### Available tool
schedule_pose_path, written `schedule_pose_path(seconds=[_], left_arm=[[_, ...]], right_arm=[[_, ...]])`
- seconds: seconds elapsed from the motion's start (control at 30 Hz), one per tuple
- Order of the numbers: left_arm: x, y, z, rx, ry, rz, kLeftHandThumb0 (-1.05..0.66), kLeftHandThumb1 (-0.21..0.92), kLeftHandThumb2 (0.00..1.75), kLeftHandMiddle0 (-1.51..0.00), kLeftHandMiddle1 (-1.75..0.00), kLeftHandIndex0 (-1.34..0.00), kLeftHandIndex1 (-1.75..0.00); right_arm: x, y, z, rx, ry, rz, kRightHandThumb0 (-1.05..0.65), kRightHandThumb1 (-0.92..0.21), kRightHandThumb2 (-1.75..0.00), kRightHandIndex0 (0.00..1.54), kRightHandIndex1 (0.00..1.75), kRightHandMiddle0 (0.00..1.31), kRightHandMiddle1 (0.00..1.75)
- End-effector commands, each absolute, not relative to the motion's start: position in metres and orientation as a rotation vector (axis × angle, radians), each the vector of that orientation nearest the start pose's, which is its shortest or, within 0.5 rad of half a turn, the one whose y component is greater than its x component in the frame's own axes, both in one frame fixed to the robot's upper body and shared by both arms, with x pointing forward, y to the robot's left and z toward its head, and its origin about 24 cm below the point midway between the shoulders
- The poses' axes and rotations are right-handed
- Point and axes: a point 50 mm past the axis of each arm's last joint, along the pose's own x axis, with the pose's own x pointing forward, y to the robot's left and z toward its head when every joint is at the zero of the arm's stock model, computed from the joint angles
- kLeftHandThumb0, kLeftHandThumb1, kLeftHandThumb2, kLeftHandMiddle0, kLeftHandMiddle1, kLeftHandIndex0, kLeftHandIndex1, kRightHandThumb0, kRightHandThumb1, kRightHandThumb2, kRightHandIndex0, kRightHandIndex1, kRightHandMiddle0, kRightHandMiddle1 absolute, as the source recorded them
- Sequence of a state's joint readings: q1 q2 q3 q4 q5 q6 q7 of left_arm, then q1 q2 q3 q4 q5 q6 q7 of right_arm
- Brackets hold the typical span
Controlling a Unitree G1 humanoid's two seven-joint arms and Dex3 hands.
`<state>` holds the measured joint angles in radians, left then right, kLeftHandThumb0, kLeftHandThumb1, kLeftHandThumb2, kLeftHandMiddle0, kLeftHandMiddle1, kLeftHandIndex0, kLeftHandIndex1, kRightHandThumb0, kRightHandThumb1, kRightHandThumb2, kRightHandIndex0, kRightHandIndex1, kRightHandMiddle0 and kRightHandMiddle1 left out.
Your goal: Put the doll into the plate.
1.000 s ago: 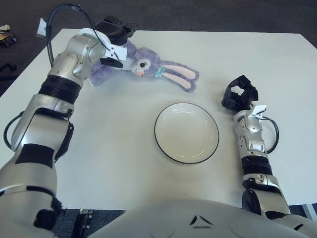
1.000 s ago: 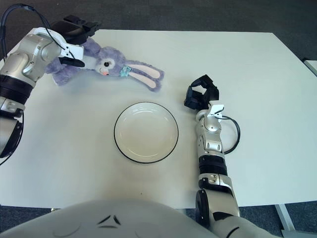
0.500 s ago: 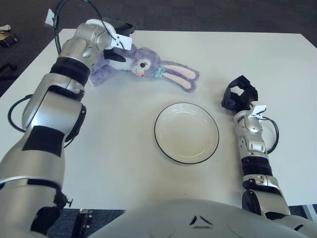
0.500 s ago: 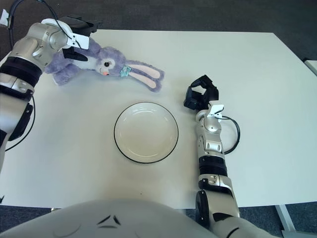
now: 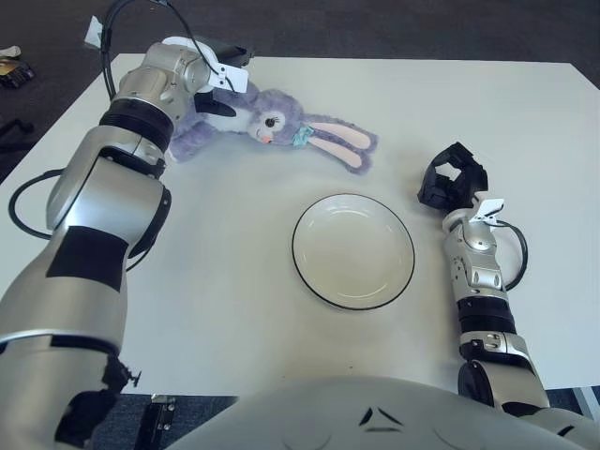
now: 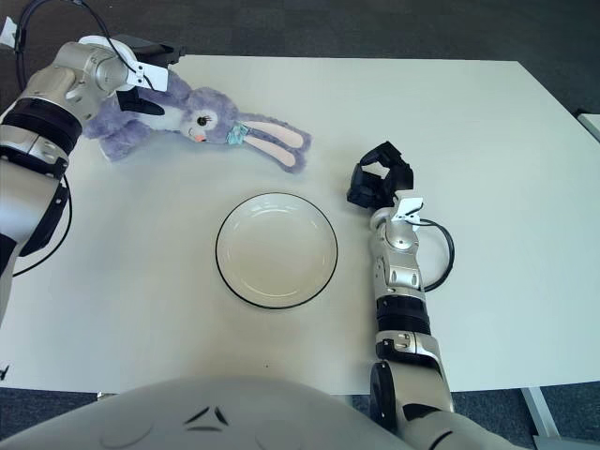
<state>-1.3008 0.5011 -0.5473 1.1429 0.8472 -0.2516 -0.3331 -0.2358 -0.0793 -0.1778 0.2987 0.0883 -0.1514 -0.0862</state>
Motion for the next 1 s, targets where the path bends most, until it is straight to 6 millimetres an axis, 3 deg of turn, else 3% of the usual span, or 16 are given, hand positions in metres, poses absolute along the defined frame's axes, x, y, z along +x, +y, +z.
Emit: schedule_pose_path(seconds=[0.0,0.23,0.33,0.53,0.97], left_arm=[[0.425,0.157,0.226,1.766,-0.02,-0.414,-0.33,0.12,1.24,-0.38,-1.46,0.0,-0.3],[0.425,0.157,0.223,1.779,0.002,-0.436,-0.34,0.12,1.23,-0.27,-1.34,0.0,-0.35],[0.426,0.157,0.22,1.783,0.021,-0.446,-0.31,0.12,1.24,-0.2,-1.19,0.0,-0.35],[0.426,0.157,0.216,1.812,0.057,-0.468,-0.09,0.11,1.34,-0.04,-0.99,0.0,-0.17],[0.426,0.158,0.206,1.833,0.125,-0.501,0.06,0.1,1.4,0.0,-0.72,0.0,-0.13]], right_arm=[[0.28,-0.197,0.02,0.052,0.061,-0.233,-0.51,-0.24,-1.42,1.39,1.75,0.68,1.75],[0.28,-0.197,0.021,0.058,0.06,-0.23,-0.5,-0.26,-1.39,1.38,1.75,0.66,1.75],[0.28,-0.197,0.021,0.067,0.057,-0.225,-0.51,-0.25,-1.4,1.38,1.75,0.67,1.75],[0.279,-0.197,0.021,0.065,0.056,-0.226,-0.51,-0.24,-1.41,1.39,1.75,0.68,1.75],[0.279,-0.195,0.023,0.053,0.058,-0.232,-0.5,-0.26,-1.4,1.39,1.75,0.66,1.75]])
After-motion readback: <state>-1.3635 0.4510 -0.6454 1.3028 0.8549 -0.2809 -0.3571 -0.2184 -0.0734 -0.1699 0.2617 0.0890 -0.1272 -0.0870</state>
